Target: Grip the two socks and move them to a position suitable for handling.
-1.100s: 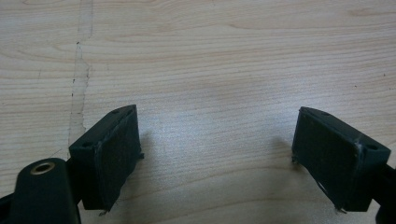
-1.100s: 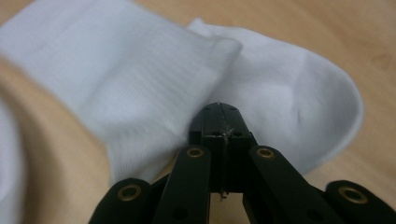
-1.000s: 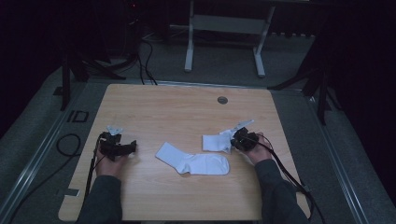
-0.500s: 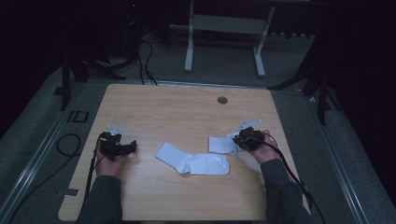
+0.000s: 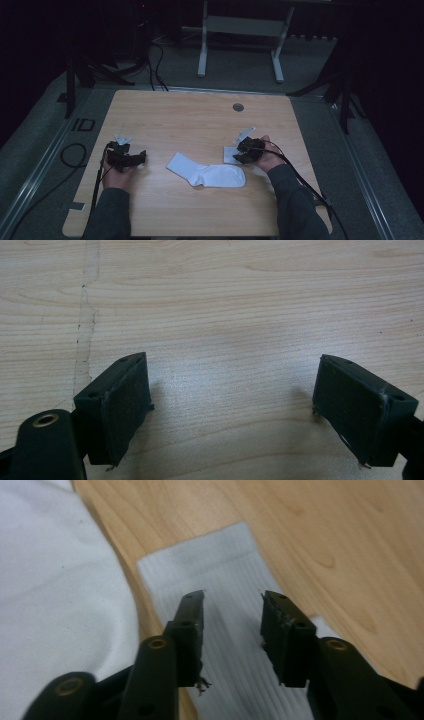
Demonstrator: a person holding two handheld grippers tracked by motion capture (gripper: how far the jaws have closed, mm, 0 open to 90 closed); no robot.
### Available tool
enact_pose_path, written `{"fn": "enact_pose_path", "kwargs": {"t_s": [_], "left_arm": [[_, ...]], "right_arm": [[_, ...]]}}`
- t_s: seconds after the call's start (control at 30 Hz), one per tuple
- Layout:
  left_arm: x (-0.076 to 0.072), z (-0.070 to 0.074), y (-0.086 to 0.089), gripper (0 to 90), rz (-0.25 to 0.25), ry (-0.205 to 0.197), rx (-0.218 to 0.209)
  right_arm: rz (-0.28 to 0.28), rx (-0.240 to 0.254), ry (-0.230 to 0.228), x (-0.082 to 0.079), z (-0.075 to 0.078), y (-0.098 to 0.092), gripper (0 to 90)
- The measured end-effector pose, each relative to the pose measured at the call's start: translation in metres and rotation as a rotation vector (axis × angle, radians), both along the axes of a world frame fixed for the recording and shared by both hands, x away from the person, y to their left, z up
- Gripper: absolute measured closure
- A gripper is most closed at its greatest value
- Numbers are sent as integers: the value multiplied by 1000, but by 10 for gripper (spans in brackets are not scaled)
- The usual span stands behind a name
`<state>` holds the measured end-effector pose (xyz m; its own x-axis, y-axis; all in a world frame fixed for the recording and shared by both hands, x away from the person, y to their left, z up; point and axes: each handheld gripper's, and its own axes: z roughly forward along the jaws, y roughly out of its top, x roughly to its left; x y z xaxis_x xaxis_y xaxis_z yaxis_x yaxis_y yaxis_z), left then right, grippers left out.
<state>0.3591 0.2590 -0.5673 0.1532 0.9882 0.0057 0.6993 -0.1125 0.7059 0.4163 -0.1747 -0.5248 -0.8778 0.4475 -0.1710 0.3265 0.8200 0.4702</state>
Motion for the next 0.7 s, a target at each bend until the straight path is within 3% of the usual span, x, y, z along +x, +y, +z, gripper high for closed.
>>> {"fn": "enact_pose_path", "kwargs": {"t_s": [0.23, 0.5, 0.7], "left_arm": [[0, 0, 0, 154, 0, 0, 0], [0, 0, 0, 154, 0, 0, 0], [0, 0, 0, 154, 0, 0, 0]], "right_arm": [[46, -22, 28, 6, -7, 7, 556], [35, -14, 18, 13, -8, 11, 521], [22, 3, 49, 19, -10, 15, 518]]}}
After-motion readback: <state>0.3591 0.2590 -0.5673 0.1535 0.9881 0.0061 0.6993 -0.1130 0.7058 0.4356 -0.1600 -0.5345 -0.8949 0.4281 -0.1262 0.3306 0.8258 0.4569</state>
